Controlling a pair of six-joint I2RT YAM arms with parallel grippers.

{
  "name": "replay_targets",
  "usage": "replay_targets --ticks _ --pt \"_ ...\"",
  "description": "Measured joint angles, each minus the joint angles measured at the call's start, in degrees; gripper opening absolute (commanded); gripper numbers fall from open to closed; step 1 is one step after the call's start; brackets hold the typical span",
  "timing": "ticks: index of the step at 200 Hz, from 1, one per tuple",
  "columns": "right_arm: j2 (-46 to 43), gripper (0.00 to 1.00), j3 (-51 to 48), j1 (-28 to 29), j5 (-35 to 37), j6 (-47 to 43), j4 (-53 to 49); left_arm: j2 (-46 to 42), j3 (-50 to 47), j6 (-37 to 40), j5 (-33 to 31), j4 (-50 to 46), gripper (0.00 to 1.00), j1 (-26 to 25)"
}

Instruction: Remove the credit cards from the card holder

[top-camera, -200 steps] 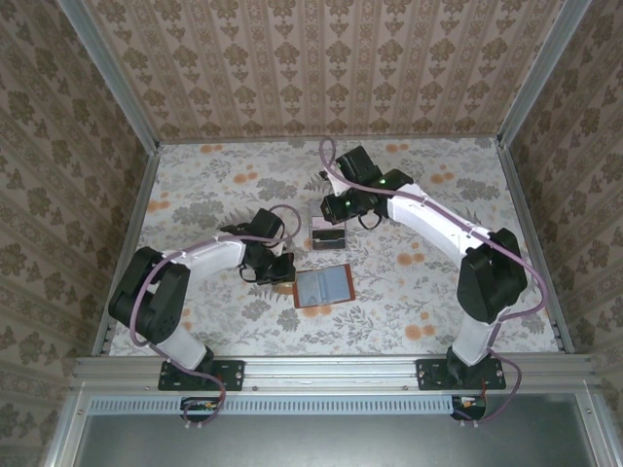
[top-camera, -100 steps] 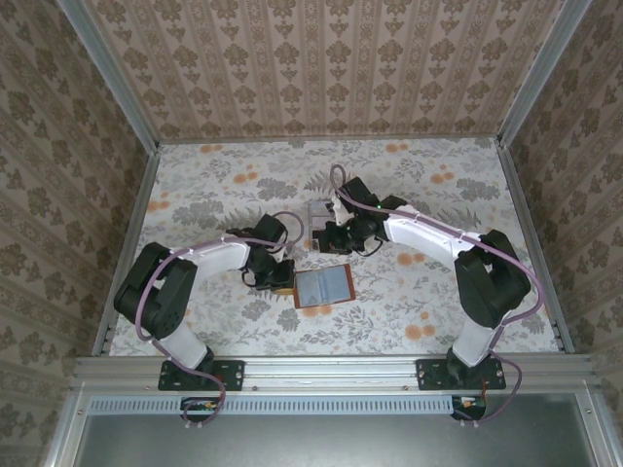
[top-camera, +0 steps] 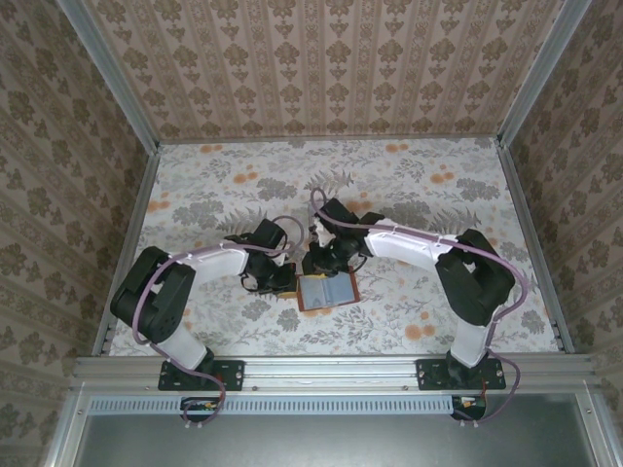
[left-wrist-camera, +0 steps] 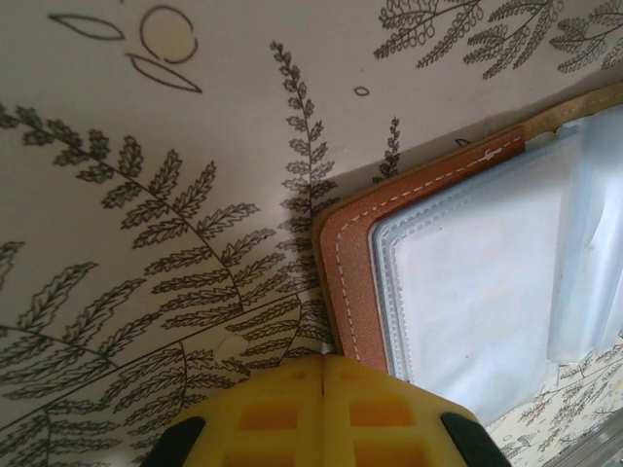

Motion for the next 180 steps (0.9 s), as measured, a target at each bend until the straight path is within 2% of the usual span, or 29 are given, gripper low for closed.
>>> replay_targets --ticks 82,137,180 --pt "4.5 0.27 -2.7 2.2 -1.4 4.3 4.7 -0.8 -2.0 -1.1 1.7 2.7 0.01 0.0" --pt "6.8 0.35 -2.6 2.5 -1.1 4.1 4.2 -0.9 -2.1 -1.3 1.7 2.9 0.01 0.0" --pt "6.8 0.44 0.8 3.8 4.6 1.9 -2.4 -0.9 -2.1 -1.2 1.7 2.9 0.01 0.0"
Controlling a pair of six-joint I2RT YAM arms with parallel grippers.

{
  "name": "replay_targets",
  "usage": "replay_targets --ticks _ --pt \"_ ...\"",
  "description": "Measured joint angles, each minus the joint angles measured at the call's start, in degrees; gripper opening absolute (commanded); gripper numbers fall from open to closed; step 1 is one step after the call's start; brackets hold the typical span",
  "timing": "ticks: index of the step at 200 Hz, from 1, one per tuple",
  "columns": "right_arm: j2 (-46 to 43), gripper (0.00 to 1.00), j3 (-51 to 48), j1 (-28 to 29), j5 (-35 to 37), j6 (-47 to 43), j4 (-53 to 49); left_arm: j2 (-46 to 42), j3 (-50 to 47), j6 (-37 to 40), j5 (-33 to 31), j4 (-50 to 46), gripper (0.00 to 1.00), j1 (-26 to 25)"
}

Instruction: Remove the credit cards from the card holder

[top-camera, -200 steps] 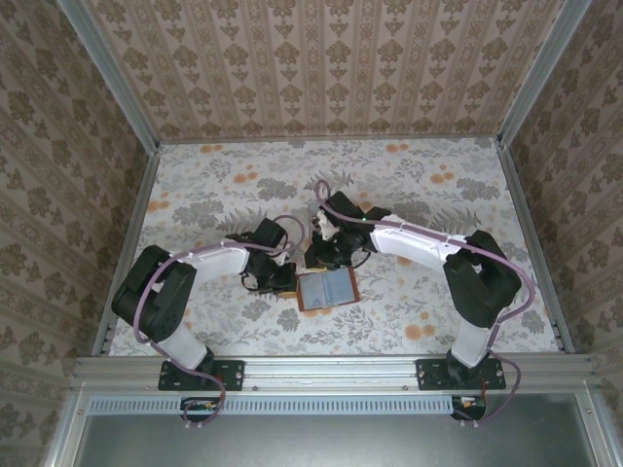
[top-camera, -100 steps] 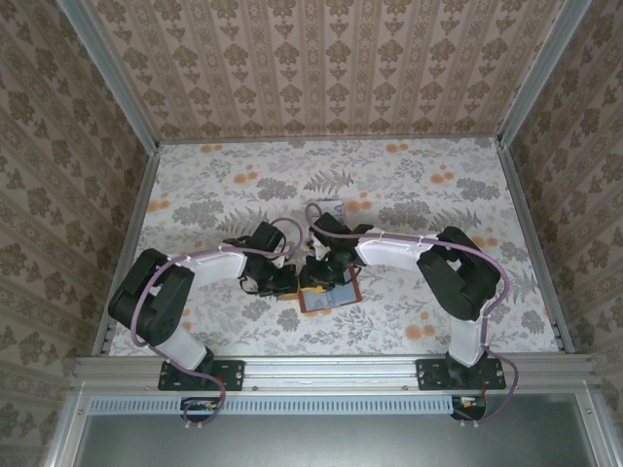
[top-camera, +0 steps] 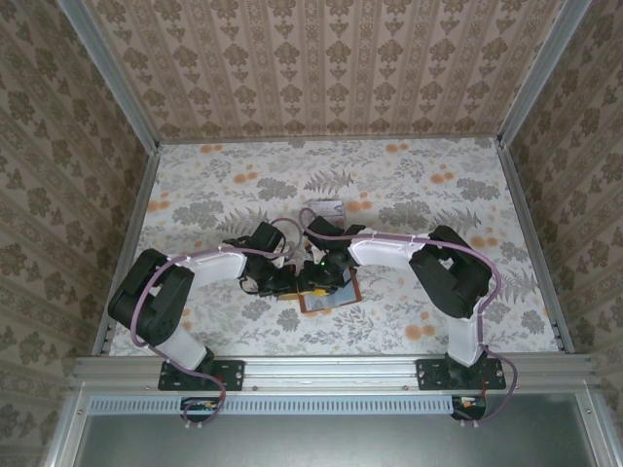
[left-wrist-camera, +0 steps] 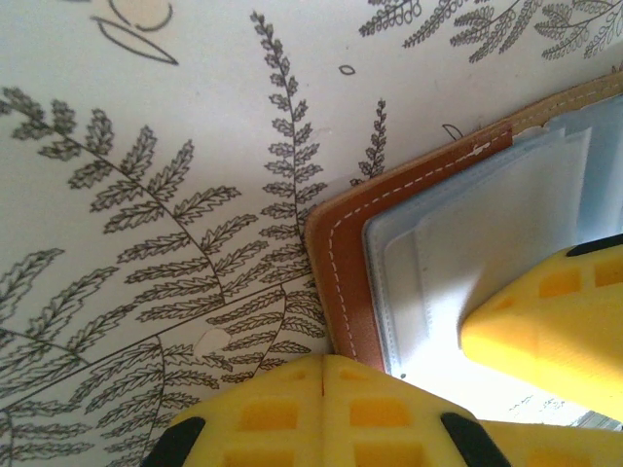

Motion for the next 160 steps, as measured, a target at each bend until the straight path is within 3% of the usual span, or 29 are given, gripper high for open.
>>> replay_targets --ticks 26,81,138,160 --pt "0.0 0.51 2.1 0.8 4.8 -1.5 -5.1 0.0 0.0 0.0 0.0 0.0 0.01 0.0" --pt "0.0 0.55 6.0 2.8 16.4 -3.3 -15.2 0.0 0.0 0.0 0.2 0.0 0.01 0.0" --pt "-0.1 0.53 8.3 4.1 24.3 -4.2 -21.8 0.2 0.0 0.0 0.6 0.0 0.01 0.0" --pt "-0.1 0.46 8.3 4.1 25.3 -4.2 -22.9 0.2 0.1 0.0 0.6 0.0 0.01 0.0"
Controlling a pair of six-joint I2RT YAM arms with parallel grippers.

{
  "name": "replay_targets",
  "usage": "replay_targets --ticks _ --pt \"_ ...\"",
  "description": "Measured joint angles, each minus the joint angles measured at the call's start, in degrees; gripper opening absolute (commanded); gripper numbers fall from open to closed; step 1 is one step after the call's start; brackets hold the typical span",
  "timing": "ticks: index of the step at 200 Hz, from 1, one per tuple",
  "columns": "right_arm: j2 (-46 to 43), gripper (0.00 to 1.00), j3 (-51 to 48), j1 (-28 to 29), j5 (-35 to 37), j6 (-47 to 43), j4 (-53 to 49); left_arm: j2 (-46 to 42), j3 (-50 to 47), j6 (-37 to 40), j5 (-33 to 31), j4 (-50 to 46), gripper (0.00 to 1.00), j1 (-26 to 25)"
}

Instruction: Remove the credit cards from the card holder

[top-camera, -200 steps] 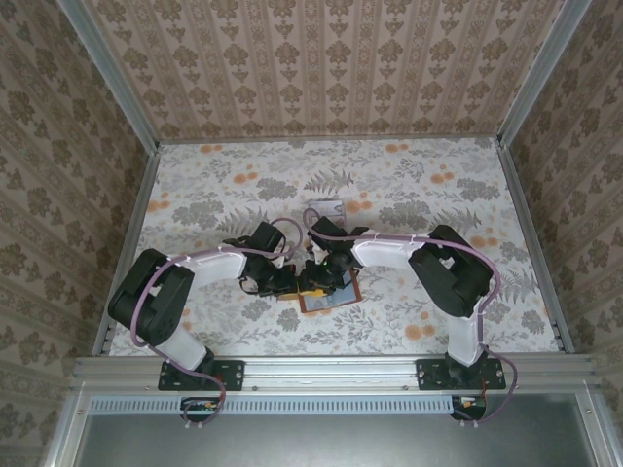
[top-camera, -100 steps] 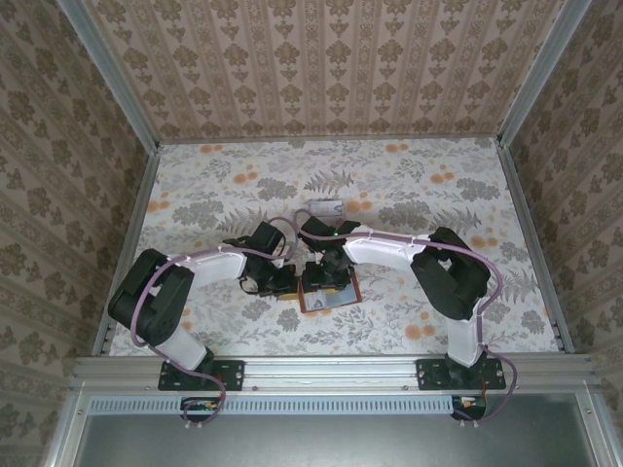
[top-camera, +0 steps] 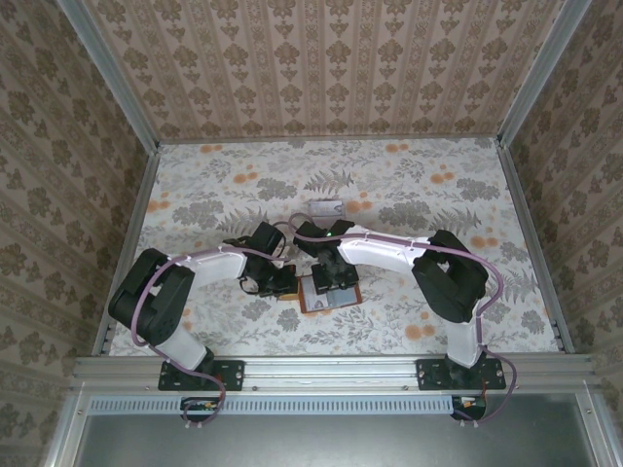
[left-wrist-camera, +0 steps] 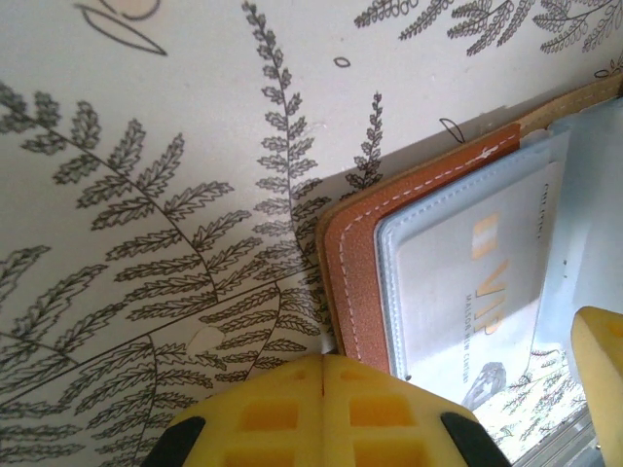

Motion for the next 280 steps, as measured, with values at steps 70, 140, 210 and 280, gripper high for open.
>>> replay_targets --ticks 70,140,210,280 --pt "-1.9 0.13 0.0 -0.2 0.7 -0.6 -0.9 0.3 0.4 0.0 0.0 -0.5 0.01 0.0" --pt "-1.9 0.13 -5.1 -3.3 0.9 -2.1 1.1 1.5 0.8 0.0 2.3 0.0 0.01 0.0" --pt "-2.8 0.33 -7.8 -3.7 2.7 -3.1 2.6 2.1 1.3 0.0 3.1 0.0 0.01 -0.4" --pt "-5.8 0.41 -7.7 -4.3 8.5 -3.8 -1.4 2.1 1.6 -0.3 2.6 -0.4 0.01 -0.7"
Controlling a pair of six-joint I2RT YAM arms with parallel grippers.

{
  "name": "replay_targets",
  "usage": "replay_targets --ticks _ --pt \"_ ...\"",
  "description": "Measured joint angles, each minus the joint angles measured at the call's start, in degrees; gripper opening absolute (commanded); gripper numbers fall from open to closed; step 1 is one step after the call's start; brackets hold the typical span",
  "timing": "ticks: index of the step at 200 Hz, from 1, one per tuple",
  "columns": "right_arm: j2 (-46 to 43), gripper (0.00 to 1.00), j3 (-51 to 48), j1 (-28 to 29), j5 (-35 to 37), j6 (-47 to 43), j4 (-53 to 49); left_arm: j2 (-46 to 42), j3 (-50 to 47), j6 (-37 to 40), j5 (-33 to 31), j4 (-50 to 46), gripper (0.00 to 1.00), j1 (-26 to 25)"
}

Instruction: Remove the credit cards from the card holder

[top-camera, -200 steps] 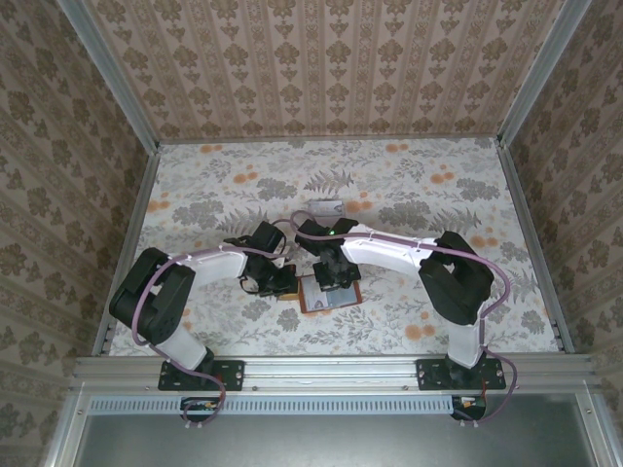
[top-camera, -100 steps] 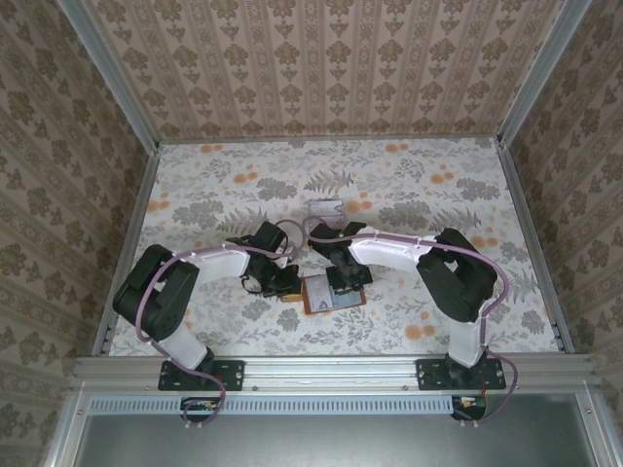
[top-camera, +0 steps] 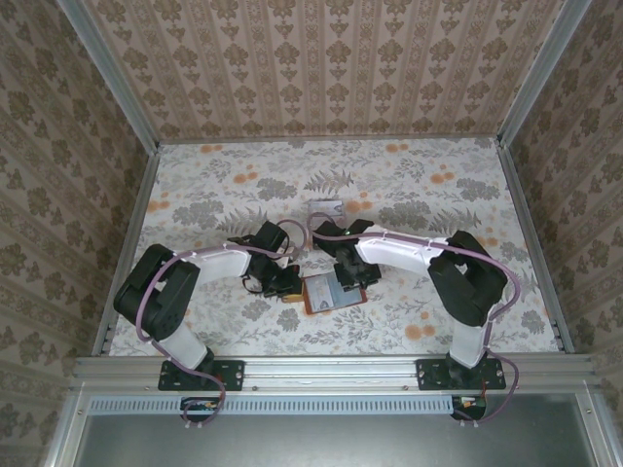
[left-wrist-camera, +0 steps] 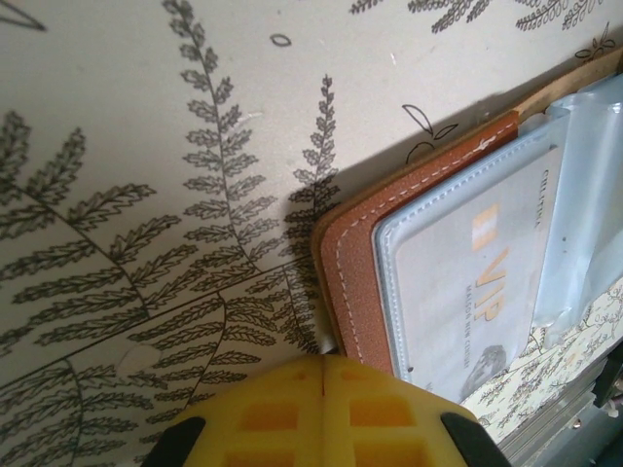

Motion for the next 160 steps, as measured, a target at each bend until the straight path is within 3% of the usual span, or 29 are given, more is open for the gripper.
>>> replay_targets --ticks 75,160 --pt "-3.2 0.41 2.3 0.0 -2.9 -0.6 -0.5 0.0 0.3 -0.4 -0.3 -0.3 0.01 0.0" --pt "-4.1 0.37 0.6 0.0 -20.8 2.9 11.1 0.0 0.2 -0.4 -0.3 -0.3 0.0 0.0"
